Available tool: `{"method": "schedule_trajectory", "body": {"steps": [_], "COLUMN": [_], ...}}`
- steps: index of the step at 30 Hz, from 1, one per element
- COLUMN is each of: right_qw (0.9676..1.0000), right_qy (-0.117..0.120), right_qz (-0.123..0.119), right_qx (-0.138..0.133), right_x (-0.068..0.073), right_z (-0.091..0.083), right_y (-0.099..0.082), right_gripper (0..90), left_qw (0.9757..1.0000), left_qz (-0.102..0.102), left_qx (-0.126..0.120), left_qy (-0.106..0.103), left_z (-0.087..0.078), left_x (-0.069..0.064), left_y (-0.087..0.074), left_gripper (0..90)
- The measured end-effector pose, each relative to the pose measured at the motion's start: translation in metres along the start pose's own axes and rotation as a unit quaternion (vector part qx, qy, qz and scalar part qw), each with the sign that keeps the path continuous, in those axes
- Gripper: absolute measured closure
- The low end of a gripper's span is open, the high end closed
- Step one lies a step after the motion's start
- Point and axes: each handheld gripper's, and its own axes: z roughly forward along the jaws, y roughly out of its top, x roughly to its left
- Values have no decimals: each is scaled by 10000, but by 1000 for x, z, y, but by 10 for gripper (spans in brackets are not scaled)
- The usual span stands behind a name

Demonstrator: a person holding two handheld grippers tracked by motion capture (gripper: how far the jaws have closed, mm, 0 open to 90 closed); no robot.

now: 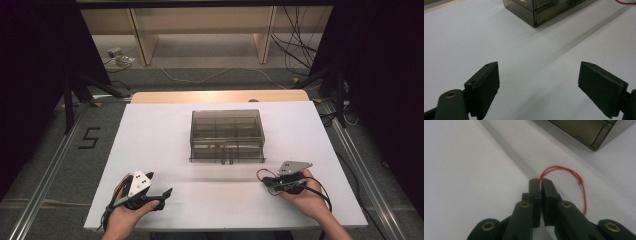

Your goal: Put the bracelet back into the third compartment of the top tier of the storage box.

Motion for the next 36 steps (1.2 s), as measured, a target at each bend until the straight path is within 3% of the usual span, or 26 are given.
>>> {"method": "schedule_trajectory", "body": {"steps": [6, 36], "right_qw": [10000, 9976], "right_qy": [-55, -108], "right_qz": [-11, 259], "right_qx": [-5, -639], "right_x": [0, 0], "right_z": [-2, -30], "right_y": [0, 5], "right_gripper": [880, 883], "left_qw": [10000, 9999], "left_qz": [-1, -30], "left_qx": [-5, -64], "left_qy": [6, 97], "left_z": [0, -1], "left_x": [0, 3], "left_y": [0, -2], "left_gripper": [172, 178]}}
